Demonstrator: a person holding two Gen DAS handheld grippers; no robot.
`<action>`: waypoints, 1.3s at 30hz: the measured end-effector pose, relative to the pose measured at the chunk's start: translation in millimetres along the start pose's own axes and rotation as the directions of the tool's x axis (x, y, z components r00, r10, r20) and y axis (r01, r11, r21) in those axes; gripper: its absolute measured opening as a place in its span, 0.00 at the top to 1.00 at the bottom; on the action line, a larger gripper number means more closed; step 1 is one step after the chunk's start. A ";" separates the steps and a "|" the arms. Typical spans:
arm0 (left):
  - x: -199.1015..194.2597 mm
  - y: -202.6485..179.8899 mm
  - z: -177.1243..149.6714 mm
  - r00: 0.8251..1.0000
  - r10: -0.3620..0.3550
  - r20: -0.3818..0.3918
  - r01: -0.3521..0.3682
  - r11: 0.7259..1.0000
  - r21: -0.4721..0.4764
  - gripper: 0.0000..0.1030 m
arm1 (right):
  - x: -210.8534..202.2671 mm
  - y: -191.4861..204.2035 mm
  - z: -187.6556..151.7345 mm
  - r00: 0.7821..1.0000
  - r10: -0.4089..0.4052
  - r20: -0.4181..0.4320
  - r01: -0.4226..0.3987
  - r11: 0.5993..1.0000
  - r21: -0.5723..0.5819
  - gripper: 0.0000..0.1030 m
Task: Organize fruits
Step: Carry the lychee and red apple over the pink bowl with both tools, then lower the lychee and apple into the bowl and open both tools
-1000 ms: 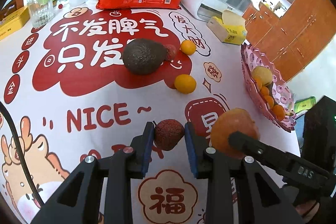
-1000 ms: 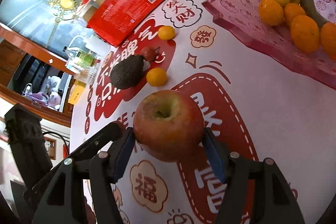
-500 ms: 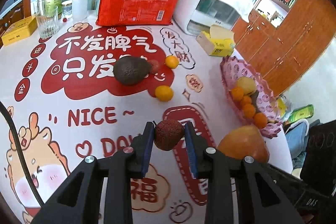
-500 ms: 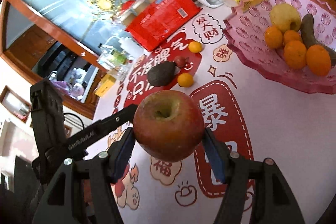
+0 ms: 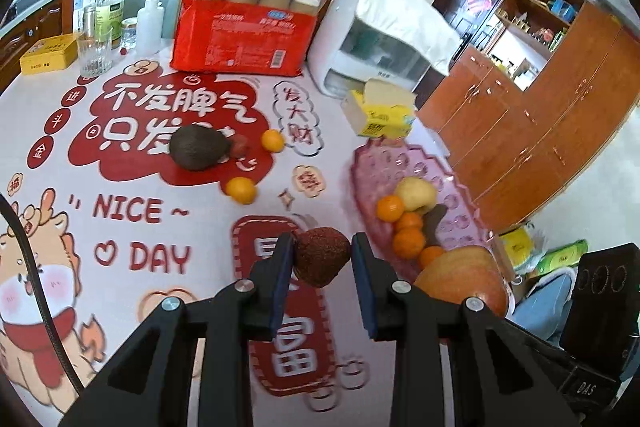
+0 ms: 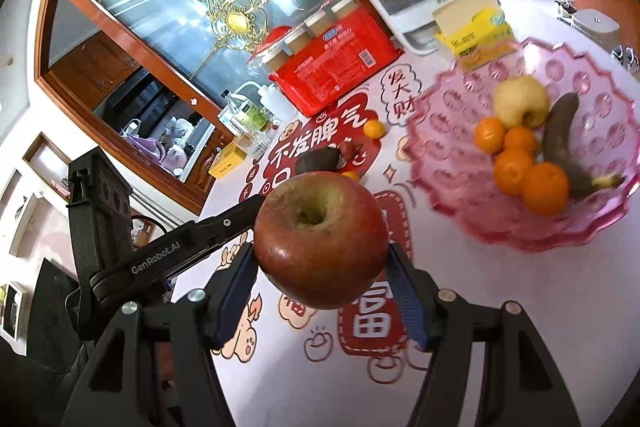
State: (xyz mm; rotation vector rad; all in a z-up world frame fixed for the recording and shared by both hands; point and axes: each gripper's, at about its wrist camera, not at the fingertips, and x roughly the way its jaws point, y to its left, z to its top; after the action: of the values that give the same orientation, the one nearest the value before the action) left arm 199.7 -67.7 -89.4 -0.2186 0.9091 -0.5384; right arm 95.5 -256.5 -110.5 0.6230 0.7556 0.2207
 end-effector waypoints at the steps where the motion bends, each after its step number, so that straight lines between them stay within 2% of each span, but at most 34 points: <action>1: -0.3 -6.1 -1.1 1.000 -0.003 0.007 0.003 1.000 -0.002 0.73 | -5.4 -4.3 2.3 1.000 0.000 0.002 0.000 1.000 -0.005 0.37; 11: 14.4 -71.0 -6.0 0.998 -0.024 0.058 0.024 1.000 -0.005 0.73 | -53.1 -50.3 25.1 1.000 -0.001 0.023 0.002 0.999 -0.035 0.37; 22: 61.0 -119.8 -5.2 0.999 -0.022 0.023 0.022 1.000 -0.005 0.73 | -75.1 -111.5 56.3 0.998 -0.066 0.024 0.066 0.998 0.011 0.37; 31: 106.5 -128.0 -4.2 0.997 0.029 -0.069 -0.031 0.999 -0.031 0.73 | -60.4 -164.1 71.1 0.990 -0.130 -0.051 0.135 0.986 0.100 0.37; 39: 136.3 -127.1 -3.9 0.988 0.101 -0.117 -0.105 0.994 -0.023 0.73 | -44.5 -186.0 80.7 0.984 -0.159 -0.083 0.167 0.980 0.110 0.36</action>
State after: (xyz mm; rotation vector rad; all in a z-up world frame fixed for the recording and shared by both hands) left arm 219.4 -247.4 -134.8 -0.1673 1.0356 -0.4456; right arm 114.3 -459.1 -151.5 0.6623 0.8910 0.0487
